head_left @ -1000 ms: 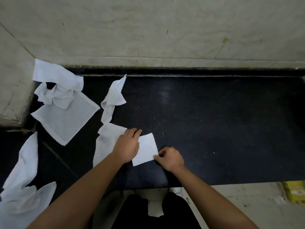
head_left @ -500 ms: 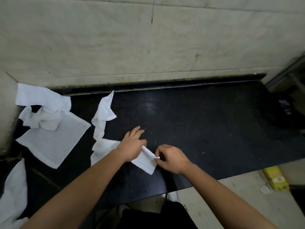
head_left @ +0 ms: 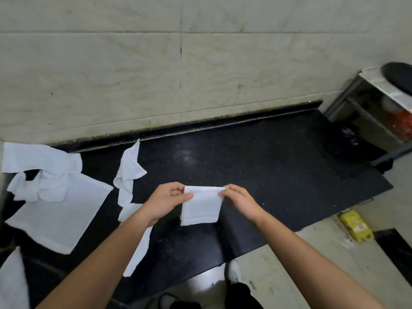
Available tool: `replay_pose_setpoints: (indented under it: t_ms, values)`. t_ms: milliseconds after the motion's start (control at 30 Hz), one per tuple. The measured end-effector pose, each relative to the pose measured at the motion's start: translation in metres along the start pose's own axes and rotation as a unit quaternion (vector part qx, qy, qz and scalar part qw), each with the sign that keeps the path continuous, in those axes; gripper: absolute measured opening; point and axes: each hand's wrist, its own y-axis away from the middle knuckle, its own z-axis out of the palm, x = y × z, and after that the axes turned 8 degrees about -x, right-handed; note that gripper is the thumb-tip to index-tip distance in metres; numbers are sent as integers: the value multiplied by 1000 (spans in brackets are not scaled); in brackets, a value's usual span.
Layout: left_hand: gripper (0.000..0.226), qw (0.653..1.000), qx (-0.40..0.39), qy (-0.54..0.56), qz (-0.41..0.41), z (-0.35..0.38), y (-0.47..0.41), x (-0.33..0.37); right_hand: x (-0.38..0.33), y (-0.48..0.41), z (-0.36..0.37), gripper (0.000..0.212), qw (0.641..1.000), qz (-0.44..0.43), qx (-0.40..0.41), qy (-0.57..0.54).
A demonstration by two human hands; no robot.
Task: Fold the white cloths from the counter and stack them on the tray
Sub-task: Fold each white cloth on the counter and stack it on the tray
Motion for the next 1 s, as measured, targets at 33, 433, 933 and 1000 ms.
replay_pose_setpoints:
  t_ms: [33,433,933,1000]
  values:
    - [17,1000,-3,28,-5,6,0,2,2,1,0,15,999,6,-1,-48]
    - [23,990,57,126,-5,129,-12,65,10,66,-88,15,986,-58,35,-151]
    - [46,995,-82,56,8,434,-119,159,115,218,-375,47,964,-77,111,-230]
    - [47,994,-97,48,22,466,-138,170,130,229,-407,58,957,-86,128,-245]
